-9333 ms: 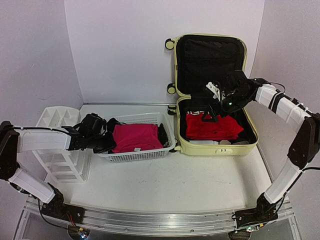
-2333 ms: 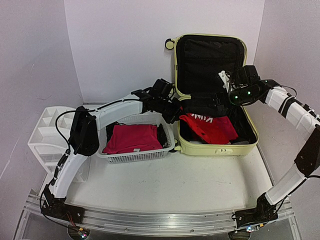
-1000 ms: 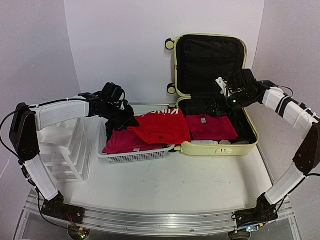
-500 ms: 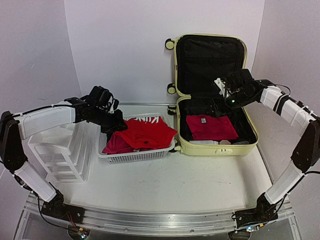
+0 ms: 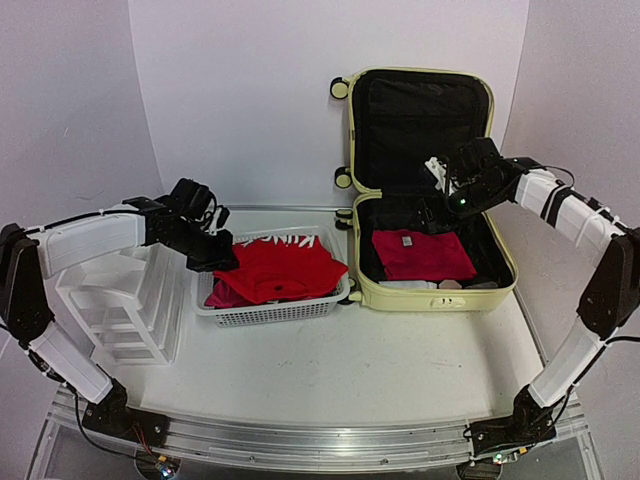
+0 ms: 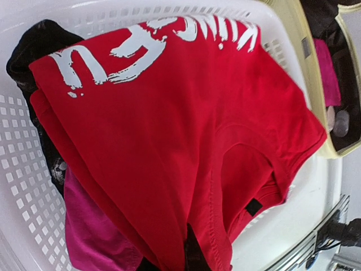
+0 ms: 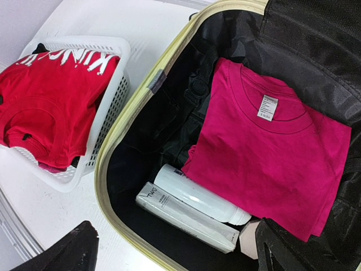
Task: Open, take out, and arrange the luggage
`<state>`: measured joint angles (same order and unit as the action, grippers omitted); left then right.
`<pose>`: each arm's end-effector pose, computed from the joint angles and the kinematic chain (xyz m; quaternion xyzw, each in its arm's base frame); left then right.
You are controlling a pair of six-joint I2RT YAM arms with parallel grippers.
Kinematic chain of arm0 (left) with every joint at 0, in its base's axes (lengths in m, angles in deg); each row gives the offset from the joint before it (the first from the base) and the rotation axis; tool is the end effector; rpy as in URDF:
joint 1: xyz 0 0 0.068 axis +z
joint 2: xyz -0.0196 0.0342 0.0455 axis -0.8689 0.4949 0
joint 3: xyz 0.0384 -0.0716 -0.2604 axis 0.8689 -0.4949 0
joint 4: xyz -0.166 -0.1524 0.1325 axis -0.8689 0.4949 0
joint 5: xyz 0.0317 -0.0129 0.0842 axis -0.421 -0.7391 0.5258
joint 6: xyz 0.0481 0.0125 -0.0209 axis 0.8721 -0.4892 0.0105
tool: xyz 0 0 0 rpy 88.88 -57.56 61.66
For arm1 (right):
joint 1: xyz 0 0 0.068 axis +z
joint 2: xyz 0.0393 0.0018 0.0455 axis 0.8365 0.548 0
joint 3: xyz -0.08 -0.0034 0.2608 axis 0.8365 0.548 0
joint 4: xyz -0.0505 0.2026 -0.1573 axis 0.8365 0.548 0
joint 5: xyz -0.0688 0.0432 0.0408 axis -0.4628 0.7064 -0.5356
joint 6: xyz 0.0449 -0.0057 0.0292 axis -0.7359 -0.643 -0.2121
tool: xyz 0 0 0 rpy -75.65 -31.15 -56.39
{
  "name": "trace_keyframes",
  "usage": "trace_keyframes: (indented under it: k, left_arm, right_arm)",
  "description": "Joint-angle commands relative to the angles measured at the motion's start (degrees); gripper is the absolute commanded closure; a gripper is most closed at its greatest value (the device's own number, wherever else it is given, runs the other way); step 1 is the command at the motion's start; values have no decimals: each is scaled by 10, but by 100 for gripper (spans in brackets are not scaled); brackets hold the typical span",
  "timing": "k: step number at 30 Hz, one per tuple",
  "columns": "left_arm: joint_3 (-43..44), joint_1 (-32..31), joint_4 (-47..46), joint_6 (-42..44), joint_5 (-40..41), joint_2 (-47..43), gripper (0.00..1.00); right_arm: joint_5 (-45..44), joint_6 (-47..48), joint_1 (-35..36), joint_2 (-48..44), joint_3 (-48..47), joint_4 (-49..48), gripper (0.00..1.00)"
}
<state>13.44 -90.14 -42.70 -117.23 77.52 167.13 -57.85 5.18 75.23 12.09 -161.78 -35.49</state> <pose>0.2751 -0.1659 0.2667 0.0481 0.9419 -0.2387 0.2315 0.3286 0.1210 0.3279 -0.2297 0.9083 0.1840 0.2973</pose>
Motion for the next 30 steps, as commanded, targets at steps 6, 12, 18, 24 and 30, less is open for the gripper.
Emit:
trace_keyframes:
  k: [6, 12, 18, 24, 30]
  left_arm:
    - [77, 4, 171, -21, 135, 46, 73]
    - [197, -13, 291, -9, 276, 54, 51]
    - [310, -13, 290, 42, 212, 107, 42]
    - [414, -13, 271, 99, 89, 198, 36]
    - [508, -12, 275, 127, 21, 276, 35]
  right_arm:
    - [-8, 16, 2, 27, -49, 19, 2]
    - [-50, 41, 2, 76, -78, 64, 2]
    - [-70, 87, 2, 136, -130, 108, 2]
    - [-47, 190, 19, 242, -239, 198, 2]
    - [-79, 236, 55, 310, -281, 210, 9]
